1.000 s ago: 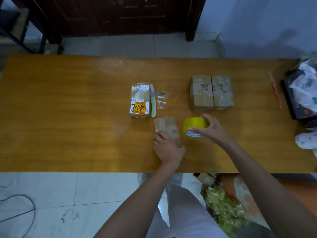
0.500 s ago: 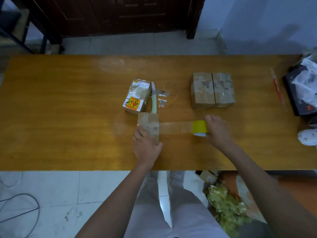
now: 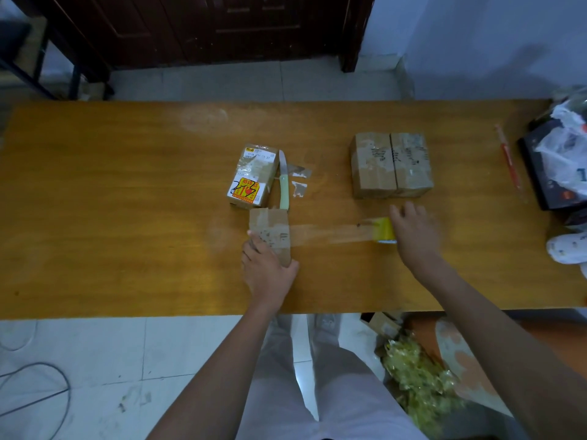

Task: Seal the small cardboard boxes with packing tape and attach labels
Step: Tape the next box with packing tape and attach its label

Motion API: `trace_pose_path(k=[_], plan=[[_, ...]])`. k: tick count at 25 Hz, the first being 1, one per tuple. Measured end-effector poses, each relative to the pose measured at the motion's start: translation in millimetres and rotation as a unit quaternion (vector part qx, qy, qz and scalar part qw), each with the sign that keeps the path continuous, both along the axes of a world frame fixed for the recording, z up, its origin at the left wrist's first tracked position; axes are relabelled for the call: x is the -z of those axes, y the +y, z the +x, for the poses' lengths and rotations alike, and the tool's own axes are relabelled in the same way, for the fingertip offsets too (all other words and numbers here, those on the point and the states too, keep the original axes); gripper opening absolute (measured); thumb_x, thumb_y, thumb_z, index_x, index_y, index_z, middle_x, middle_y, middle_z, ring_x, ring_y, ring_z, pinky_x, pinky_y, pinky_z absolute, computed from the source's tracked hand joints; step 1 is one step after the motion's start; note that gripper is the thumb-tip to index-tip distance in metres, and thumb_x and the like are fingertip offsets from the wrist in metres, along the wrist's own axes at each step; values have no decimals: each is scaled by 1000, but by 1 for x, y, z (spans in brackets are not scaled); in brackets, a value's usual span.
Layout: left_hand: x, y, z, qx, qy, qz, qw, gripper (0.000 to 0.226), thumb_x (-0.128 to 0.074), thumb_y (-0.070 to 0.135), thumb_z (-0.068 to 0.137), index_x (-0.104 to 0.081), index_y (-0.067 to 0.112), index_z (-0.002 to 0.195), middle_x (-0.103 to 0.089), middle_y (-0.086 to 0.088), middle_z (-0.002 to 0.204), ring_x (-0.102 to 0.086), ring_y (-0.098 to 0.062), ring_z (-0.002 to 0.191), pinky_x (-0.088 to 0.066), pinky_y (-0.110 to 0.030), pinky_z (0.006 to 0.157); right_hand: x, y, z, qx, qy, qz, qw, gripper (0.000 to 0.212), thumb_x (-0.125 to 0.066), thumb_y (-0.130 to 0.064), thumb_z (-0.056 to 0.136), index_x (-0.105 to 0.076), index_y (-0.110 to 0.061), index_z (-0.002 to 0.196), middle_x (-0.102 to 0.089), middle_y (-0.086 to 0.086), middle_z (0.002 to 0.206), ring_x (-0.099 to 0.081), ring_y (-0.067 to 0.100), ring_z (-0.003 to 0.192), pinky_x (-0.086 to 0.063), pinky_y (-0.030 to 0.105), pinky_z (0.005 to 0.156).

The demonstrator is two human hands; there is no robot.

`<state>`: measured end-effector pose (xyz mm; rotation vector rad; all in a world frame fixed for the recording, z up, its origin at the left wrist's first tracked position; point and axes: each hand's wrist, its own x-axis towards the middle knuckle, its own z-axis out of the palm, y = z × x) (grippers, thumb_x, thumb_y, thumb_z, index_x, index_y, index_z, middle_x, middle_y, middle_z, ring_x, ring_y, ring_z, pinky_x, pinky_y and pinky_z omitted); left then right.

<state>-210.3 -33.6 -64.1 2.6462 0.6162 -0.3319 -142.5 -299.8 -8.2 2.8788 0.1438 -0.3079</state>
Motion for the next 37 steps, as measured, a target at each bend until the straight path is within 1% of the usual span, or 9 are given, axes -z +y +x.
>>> trace_pose_path(k=[5,11,17,19,22,27,31,33,37], plan=[[0,0,0,-8,0,-1,1000,123,-70,58,65,-3,0,151,-36,-19,137,-41,-34,121,-44,-40,97,8,-16,-6,18,-2,3,1000,35,-61,13,72,-55,-3,102,-53,16,98,-49,35,87,-37,39,63],[-2,-2,0,-3,2,10,1000,122,-72,58,66,-5,1,151,-35,-18,140,-40,-33,123,-43,-40,100,18,-34,-2,-31,22,-61,997,44,-68,6,70,-58,-7,111,-56,13,103,-49,34,95,-39,41,79],[-9,7,4,-9,23,-42,999,132,-71,72,65,2,3,152,-21,-19,153,-29,-34,139,-31,-46,112,15,-35,-1,-53,20,-38,998,62,-72,5,65,-55,-13,121,-55,11,113,-51,33,106,-40,43,88],[-12,10,5,-38,9,-54,998,122,-63,72,72,-1,5,152,-18,-19,155,-26,-36,140,-30,-49,113,13,-32,2,-55,25,-25,998,61,-70,3,68,-52,-15,124,-54,8,114,-50,31,107,-40,41,90],[-13,14,21,-90,-42,-34,995,92,-54,60,86,-20,-1,146,-30,-23,146,-39,-39,130,-37,-47,105,12,-25,6,-63,33,-7,997,60,-66,1,72,-50,-18,126,-52,5,116,-49,28,109,-38,39,94],[-4,7,48,-114,-18,0,993,70,-39,60,95,-40,-1,129,-46,-20,128,-49,-33,113,-45,-40,85,8,-19,7,-56,70,-29,996,59,-64,-7,78,-44,-20,132,-48,4,125,-45,26,118,-33,39,103],[8,4,41,-97,-68,32,992,63,-35,59,96,-49,2,117,-53,-16,116,-54,-29,102,-46,-34,73,-7,-6,9,-51,129,-64,988,83,-75,-28,68,-32,-23,139,-39,6,135,-39,27,127,-26,46,110],[9,4,42,-98,-69,35,992,62,-36,58,97,-49,1,116,-53,-16,116,-54,-29,101,-46,-35,73,-16,20,18,-52,85,14,995,79,-71,-34,66,-38,-20,137,-43,9,131,-41,30,123,-32,48,104],[13,4,42,-93,-68,34,993,61,-38,57,97,-50,0,116,-53,-17,115,-53,-30,101,-49,-39,74,-7,115,54,64,55,256,963,34,-57,-36,89,-57,-12,113,-60,8,107,-58,28,99,-52,41,77]])
